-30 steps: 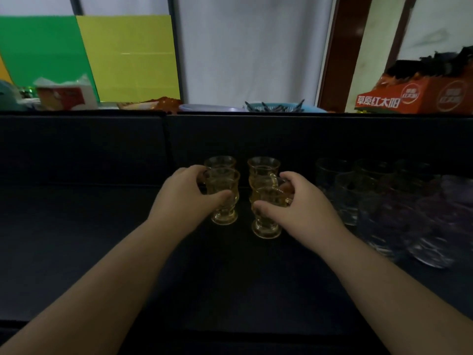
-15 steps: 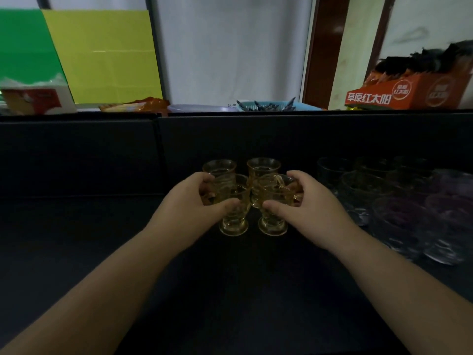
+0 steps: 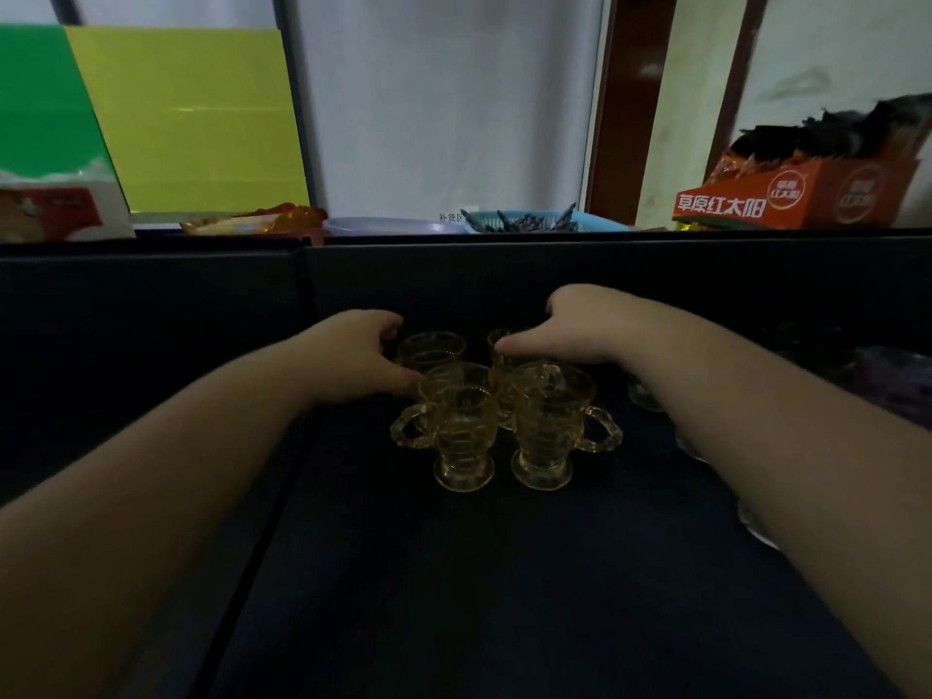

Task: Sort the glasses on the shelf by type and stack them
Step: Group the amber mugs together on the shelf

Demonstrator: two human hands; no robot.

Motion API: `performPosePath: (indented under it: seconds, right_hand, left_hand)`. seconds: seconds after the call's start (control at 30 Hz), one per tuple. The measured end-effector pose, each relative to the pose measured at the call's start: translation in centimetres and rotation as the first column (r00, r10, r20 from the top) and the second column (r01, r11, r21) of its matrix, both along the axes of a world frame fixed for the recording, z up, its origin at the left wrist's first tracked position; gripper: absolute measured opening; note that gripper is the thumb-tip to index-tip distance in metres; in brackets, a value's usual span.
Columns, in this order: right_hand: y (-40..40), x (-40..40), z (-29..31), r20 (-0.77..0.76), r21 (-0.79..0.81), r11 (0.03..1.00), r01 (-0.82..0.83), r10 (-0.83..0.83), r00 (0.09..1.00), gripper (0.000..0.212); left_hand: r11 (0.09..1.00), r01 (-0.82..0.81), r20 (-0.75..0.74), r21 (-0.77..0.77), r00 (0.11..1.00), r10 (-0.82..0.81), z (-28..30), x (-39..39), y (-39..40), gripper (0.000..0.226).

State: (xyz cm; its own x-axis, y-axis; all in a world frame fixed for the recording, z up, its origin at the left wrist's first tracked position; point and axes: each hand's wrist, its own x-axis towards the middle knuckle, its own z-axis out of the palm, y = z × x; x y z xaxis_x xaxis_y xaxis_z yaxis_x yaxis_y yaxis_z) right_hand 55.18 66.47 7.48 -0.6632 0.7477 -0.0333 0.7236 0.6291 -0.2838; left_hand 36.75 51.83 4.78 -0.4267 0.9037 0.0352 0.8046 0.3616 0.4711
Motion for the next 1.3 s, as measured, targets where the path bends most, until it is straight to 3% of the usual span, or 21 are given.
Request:
performPosePath:
  seconds: [0.1, 0.23, 0.4, 0.63, 0.8, 0.93, 1.03, 1.1, 1.17, 1.3]
  right_hand:
    - [1.4, -1.6, 0.0, 0.122, -0.037, 0.999, -0.039, 0.043, 0.992, 0.054]
    - [2.1, -2.5, 0.5, 0.164, -0.048, 0.993, -0.109, 0.116, 0.98, 0.047]
    - [2.8, -2.8, 1.4, 0.24, -0.082, 0.975, -0.208, 0.222, 0.945, 0.074]
    - [3.2, -2.8, 1.3, 0.278, -0.091, 0.957, -0.275, 0.289, 0.916, 0.079]
    - [2.8, -0.8, 1.8, 0.215, -0.005, 0.963, -0.271, 0.266, 0.94, 0.076]
    - [0.8, 2.1, 1.6, 0.035, 0.079, 0.967, -0.242, 0.24, 0.97, 0.062]
    - [-1.6, 4.7, 0.5, 0.02, 0.075, 0.96, -0.268, 0.267, 0.963, 0.064]
    - [-2.9, 6.0, -0.4, 0.072, 0.063, 0.958, -0.279, 0.275, 0.959, 0.079]
    - [-3.5, 6.3, -1.2, 0.091, 0.1, 0.956, -0.276, 0.268, 0.959, 0.088]
    - [-3.7, 5.6, -2.3, -0.004, 0.153, 0.951, -0.269, 0.273, 0.962, 0.069]
  left_hand:
    - [0.995, 0.045, -0.106, -0.088, 0.993, -0.054, 0.9, -0.6, 1.6, 0.1]
    - [0.972, 0.115, -0.236, -0.206, 0.958, -0.164, 1.9, -0.9, 3.3, 0.093]
    - [0.938, 0.197, -0.306, -0.285, 0.909, -0.284, 2.4, -1.0, 4.3, 0.078]
    - [0.94, 0.249, -0.295, -0.232, 0.903, -0.312, 1.5, -1.2, 5.2, 0.073]
    - [0.945, 0.254, -0.307, -0.207, 0.9, -0.309, 1.5, -1.0, 3.8, 0.075]
    - [0.972, 0.234, -0.37, -0.035, 0.9, -0.23, 1.7, 0.6, 1.0, 0.063]
    - [0.958, 0.282, -0.298, 0.046, 0.92, -0.256, 1.3, 2.9, -1.3, 0.058]
    - [0.948, 0.318, -0.288, 0.012, 0.909, -0.301, 0.7, 4.5, -2.3, 0.07]
    - [0.941, 0.333, -0.397, -0.054, 0.858, -0.326, -0.2, 5.3, -2.4, 0.082]
    - [0.948, 0.313, -0.501, -0.06, 0.812, -0.3, -1.7, 5.6, -1.4, 0.083]
